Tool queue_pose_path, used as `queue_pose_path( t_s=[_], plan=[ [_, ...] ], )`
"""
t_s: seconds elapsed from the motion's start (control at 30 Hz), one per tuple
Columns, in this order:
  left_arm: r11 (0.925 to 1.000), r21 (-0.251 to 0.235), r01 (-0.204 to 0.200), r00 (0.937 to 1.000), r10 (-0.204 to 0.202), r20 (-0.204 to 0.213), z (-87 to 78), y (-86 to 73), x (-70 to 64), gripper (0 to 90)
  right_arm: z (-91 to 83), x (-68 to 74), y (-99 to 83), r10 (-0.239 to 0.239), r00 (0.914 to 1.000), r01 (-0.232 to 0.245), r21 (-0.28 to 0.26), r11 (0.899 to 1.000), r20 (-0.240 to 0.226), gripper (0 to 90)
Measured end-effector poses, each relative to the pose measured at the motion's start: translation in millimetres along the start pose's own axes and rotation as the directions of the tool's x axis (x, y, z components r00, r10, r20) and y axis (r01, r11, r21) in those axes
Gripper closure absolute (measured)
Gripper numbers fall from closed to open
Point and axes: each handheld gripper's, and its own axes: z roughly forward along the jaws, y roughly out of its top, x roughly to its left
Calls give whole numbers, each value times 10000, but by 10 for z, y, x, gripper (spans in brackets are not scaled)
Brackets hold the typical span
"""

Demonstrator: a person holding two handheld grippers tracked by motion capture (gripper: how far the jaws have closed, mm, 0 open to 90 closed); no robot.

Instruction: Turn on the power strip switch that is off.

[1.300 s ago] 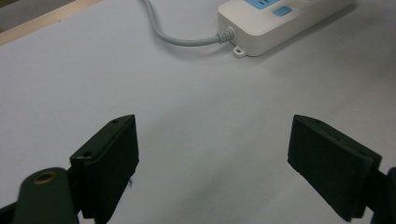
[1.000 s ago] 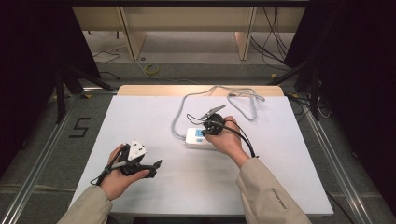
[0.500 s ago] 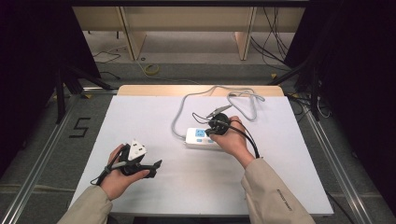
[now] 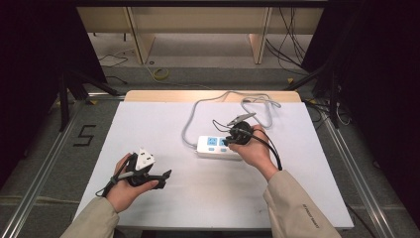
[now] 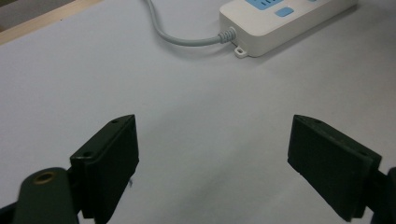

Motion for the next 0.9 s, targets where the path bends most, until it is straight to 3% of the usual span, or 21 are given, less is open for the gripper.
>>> queue_pose_path(
  t_s=[0.53,0.9],
  plan=[
    [10000,64,-30,10000,30,3,7,3,1,160,-196,-178,-223,647,9978,-644,-257,9976,120,628],
    [10000,33,4,10000,-4,59,18,9,0,160,-391,-247,-400,631,9980,-633,-686,9956,-48,516]
  ],
)
